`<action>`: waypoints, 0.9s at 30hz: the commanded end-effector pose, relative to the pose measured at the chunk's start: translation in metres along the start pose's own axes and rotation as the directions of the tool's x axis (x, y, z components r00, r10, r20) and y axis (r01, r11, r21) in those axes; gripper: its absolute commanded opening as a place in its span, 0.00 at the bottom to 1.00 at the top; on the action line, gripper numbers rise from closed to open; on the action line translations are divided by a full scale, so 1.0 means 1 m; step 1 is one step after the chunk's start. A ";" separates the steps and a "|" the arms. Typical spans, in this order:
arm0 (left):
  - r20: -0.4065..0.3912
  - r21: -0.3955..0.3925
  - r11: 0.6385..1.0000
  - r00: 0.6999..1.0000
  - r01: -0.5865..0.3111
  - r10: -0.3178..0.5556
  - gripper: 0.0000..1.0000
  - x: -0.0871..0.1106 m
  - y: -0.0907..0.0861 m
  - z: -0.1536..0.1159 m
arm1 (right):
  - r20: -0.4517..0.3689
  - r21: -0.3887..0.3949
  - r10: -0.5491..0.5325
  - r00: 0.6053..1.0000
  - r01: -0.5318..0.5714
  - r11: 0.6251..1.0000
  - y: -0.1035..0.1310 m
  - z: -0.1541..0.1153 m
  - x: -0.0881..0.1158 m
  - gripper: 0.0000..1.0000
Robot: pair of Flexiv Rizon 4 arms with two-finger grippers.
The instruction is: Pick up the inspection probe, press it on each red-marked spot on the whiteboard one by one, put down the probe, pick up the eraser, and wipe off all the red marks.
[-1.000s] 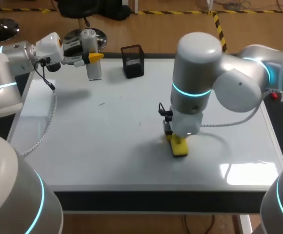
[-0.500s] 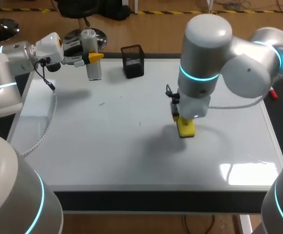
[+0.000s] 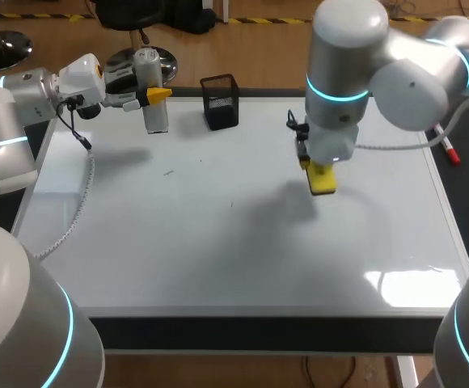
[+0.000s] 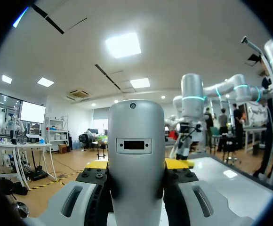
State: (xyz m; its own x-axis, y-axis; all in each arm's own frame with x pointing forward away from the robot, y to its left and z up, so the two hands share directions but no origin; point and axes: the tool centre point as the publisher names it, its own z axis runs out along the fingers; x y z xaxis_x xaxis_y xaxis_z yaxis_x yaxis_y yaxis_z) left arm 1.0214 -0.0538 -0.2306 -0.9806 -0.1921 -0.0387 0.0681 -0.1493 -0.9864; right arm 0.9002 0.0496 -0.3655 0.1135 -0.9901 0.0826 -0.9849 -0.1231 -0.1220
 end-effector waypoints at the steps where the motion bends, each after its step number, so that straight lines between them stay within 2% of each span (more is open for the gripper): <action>1: -0.001 0.003 1.000 1.000 -0.001 0.001 0.00 -0.001 0.000 0.000 | -0.007 -0.032 0.010 1.000 -0.010 0.999 -0.030 0.004 0.002 0.00; 4: -0.001 0.003 1.000 1.000 -0.001 0.001 0.00 -0.001 0.000 0.000 | -0.016 -0.039 0.026 1.000 -0.026 0.999 -0.050 0.008 0.007 0.00; 6: -0.001 0.003 1.000 1.000 -0.001 0.001 0.00 -0.001 0.000 0.000 | 0.009 -0.053 0.039 0.999 -0.039 0.998 -0.064 0.010 0.010 0.00; 8: -0.001 0.003 1.000 1.000 -0.001 0.001 0.00 -0.001 0.000 0.000 | -0.010 -0.053 0.039 0.999 -0.039 0.998 -0.077 0.014 0.012 0.00; 9: -0.001 0.003 1.000 1.000 -0.001 0.001 0.00 -0.001 0.000 0.000 | 0.017 -0.064 0.052 0.998 -0.051 0.997 -0.083 0.015 0.012 0.00; 11: -0.001 0.003 1.000 1.000 -0.001 0.001 0.00 -0.001 0.000 0.000 | 0.006 -0.066 0.054 0.999 -0.053 0.996 -0.096 0.019 0.014 0.00; 20: -0.001 0.003 1.000 1.000 -0.001 0.001 0.00 -0.001 0.000 0.000 | 0.069 -0.108 0.116 0.991 -0.108 0.988 -0.150 0.031 0.018 0.00; 27: -0.001 0.003 1.000 1.000 -0.001 0.001 0.00 -0.001 0.000 0.000 | 0.111 -0.143 0.143 0.983 -0.127 0.982 -0.182 0.038 0.020 0.00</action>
State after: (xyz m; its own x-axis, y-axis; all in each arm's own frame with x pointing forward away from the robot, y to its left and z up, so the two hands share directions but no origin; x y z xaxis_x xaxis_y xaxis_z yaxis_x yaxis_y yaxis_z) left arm 1.0214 -0.0537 -0.2306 -0.9806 -0.1922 -0.0386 0.0681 -0.1493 -0.9864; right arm 1.0601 0.0474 -0.3752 -0.0153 -0.9992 -0.0376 -0.9968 0.0182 -0.0778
